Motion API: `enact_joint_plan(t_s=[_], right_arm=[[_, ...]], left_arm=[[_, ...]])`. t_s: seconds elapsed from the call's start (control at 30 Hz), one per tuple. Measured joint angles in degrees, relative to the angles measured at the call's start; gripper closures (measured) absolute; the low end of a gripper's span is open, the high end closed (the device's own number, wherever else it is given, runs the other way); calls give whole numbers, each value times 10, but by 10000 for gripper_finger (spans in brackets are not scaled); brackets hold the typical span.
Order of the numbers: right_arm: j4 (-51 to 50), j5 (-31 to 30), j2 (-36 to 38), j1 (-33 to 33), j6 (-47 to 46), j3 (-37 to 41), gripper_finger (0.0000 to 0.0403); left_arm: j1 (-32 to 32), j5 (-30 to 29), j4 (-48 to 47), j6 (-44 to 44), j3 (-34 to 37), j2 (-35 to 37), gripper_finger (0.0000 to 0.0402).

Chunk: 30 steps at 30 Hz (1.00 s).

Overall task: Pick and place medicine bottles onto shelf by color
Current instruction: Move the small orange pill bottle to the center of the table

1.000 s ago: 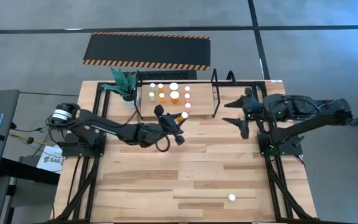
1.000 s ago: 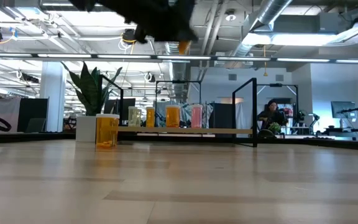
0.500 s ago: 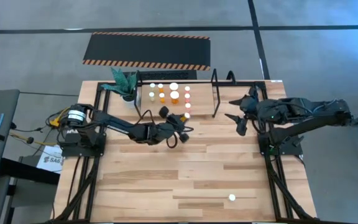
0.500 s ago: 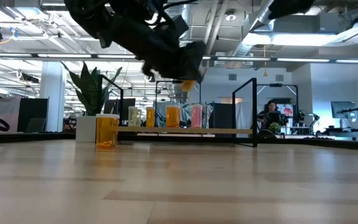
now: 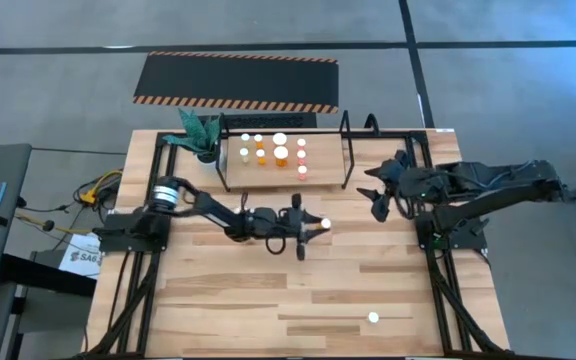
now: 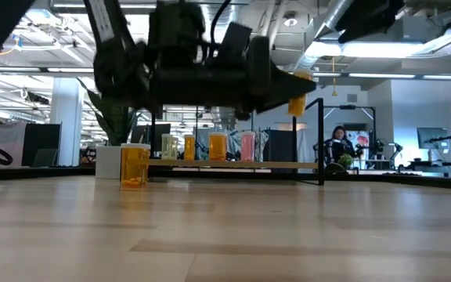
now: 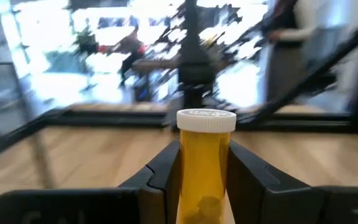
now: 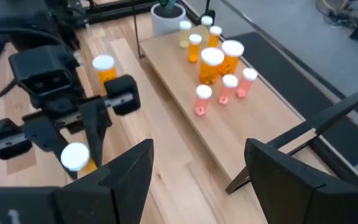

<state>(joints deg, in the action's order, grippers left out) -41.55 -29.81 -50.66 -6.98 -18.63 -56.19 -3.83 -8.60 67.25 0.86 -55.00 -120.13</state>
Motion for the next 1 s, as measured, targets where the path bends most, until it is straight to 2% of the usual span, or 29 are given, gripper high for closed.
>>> enact_joint_plan(t_s=[0.13, 0.23, 0.4, 0.57, 0.9, 1.0], right_arm=[[2, 1, -32, 0, -15, 0, 127], [0, 2, -71, 0, -15, 0, 127], [-12, 4, -133, 14, -3, -8, 127], [-35, 31, -158, 21, 48, -13, 127], [19, 45, -227, 14, 52, -14, 127], [16, 45, -253, 8, 56, -14, 127]], left_arm=[[12, 42, 129, -8, -3, -68, 316], [23, 52, 165, -26, -3, -89, 316], [38, 54, 142, -57, -3, -91, 316], [35, 48, 114, -57, -8, -91, 316], [-15, -52, 22, -64, -12, -94, 316], [-21, -56, 18, -63, -13, -95, 316]])
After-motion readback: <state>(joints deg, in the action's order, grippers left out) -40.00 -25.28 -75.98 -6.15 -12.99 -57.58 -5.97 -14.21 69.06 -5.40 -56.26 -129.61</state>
